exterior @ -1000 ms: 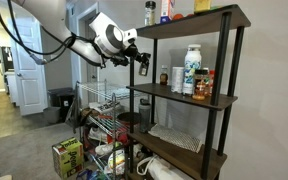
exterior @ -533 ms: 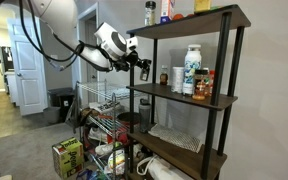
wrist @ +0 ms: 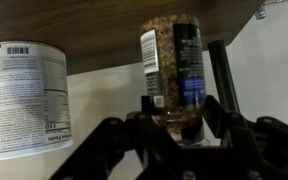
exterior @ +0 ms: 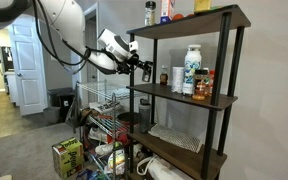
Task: Move one glass jar to the second shelf from the top.
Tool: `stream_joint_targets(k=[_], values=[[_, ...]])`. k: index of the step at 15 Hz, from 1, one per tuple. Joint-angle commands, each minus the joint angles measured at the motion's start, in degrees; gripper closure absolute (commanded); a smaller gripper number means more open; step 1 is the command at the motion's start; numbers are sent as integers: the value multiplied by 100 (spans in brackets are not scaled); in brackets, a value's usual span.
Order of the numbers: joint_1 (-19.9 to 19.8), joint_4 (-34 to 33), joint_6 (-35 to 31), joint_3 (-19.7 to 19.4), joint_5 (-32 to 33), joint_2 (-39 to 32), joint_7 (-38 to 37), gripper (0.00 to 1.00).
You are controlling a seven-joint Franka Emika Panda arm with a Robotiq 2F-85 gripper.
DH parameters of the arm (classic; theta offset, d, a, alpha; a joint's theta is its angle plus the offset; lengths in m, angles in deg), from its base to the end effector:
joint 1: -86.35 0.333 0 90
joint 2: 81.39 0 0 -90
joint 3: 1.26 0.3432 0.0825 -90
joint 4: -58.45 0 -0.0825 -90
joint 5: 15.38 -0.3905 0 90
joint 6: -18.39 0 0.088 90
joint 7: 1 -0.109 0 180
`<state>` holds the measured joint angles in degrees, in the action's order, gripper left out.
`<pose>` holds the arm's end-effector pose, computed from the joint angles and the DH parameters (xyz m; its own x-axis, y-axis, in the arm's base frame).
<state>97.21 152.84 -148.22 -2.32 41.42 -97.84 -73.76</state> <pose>0.6814 0.1707 0.5627 0.4460 -0.2039 0.8715 -0.1343 -0.9779 -0.1601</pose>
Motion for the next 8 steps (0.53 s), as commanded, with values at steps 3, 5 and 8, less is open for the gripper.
stream_joint_targets(k=[3,5,8], values=[[409,-578,157,-476,949,-321,-1213,70],[488,-675,139,-602,1177,-401,-1519,70],[579,-735,102,-755,1413,-468,-1815,70]])
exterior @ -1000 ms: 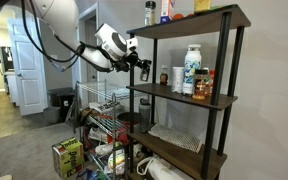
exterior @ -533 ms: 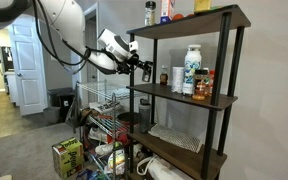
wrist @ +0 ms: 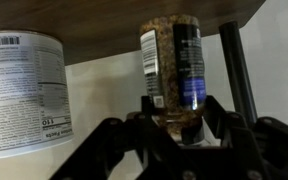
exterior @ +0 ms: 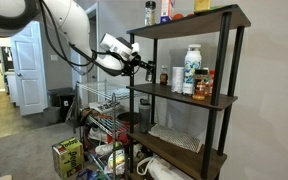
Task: Move one glass jar to the second shelf from the top.
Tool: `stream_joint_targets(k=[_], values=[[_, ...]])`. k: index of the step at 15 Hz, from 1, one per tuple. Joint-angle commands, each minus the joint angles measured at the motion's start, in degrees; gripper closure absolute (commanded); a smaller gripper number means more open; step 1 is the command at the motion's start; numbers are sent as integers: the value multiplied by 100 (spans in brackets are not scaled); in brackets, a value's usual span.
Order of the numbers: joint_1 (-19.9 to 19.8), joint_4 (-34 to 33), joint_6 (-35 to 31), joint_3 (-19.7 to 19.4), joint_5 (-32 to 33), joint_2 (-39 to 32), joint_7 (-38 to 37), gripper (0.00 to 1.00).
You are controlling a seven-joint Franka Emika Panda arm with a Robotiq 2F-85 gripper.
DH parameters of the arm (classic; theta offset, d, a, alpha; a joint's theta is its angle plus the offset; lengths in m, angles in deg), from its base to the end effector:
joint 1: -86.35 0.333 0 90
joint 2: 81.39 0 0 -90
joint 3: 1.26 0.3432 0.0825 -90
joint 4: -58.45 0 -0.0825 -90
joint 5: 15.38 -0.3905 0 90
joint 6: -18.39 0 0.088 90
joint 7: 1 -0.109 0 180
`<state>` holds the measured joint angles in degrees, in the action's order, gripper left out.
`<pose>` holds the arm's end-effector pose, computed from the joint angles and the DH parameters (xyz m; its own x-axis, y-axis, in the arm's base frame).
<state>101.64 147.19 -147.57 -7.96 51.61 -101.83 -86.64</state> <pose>0.7014 0.1753 0.5546 0.3671 -0.2308 0.9011 -0.1799 -0.9681 -0.1746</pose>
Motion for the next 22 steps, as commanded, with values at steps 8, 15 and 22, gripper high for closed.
stream_joint_targets(k=[8,15,22], values=[[235,-149,-1,-414,753,-176,-849,70],[232,-112,-18,-409,729,-234,-804,70],[221,-41,-13,-399,693,-194,-764,8]])
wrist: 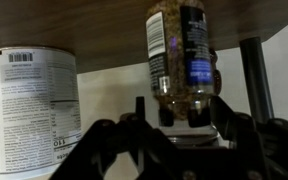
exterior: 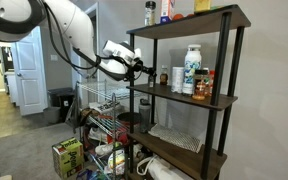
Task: Move one glass jar to the second shelf from the top.
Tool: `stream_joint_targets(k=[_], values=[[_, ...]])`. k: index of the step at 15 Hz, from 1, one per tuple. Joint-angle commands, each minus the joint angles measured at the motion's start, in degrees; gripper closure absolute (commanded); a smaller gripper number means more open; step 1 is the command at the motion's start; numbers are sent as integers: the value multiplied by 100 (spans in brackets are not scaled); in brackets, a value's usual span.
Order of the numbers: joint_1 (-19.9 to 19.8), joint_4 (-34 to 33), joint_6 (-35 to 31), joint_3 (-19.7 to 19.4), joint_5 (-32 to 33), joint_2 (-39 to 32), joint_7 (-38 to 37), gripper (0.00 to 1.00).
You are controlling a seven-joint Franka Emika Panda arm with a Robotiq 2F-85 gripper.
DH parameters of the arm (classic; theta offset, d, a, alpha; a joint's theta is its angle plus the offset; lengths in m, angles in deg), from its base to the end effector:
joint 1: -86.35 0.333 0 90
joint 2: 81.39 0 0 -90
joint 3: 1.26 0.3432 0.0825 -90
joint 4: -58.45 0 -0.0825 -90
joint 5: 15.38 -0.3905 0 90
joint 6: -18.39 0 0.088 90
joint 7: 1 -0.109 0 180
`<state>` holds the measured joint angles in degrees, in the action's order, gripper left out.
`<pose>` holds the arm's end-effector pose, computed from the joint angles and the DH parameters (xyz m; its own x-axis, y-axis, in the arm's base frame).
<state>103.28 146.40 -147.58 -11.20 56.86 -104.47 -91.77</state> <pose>0.7125 0.1671 0.5241 0.3641 -0.2093 0.9075 -0.2069 -0.9683 -0.1403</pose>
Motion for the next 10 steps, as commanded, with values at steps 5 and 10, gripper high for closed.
stream_joint_targets(k=[5,10], values=[[33,168,-47,-77,136,170,-192,0],[-73,1043,-278,-24,92,796,210,0]])
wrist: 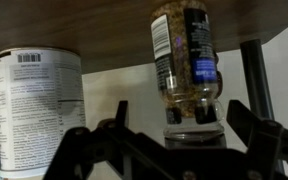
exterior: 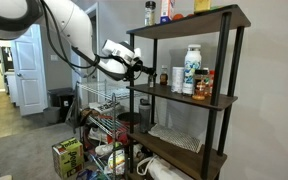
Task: Move one glass jar to the second shelf from the top.
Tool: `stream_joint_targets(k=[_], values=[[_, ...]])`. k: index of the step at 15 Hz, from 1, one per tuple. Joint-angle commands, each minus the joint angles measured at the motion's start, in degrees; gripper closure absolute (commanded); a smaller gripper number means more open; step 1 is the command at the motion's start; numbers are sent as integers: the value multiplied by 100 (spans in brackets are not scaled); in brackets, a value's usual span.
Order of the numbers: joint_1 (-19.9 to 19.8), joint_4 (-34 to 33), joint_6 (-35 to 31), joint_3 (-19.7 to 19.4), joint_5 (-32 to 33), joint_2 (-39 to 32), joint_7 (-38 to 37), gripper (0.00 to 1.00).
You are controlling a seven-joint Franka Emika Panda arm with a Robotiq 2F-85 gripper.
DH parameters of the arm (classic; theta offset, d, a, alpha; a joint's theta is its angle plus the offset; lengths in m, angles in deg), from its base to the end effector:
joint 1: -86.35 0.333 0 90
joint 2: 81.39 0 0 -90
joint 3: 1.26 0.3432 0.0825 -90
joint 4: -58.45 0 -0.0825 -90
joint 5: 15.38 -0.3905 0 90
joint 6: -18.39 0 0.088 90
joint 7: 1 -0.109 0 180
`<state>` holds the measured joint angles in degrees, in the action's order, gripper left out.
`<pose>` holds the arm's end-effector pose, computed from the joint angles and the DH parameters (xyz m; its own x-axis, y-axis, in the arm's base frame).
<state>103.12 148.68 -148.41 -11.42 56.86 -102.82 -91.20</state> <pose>0.7039 0.1612 0.5252 0.3747 -0.2046 0.9043 -0.2004 -0.9702 -0.1364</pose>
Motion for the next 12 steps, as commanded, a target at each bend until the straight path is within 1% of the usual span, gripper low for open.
stream_joint_targets(k=[1,6,8,12], values=[[-72,1044,-272,-19,134,793,168,0],[-82,2027,-580,-128,268,1530,252,0],[-99,2444,-763,-159,223,1813,336,0],[-89,3295,-845,-219,134,2370,473,0]])
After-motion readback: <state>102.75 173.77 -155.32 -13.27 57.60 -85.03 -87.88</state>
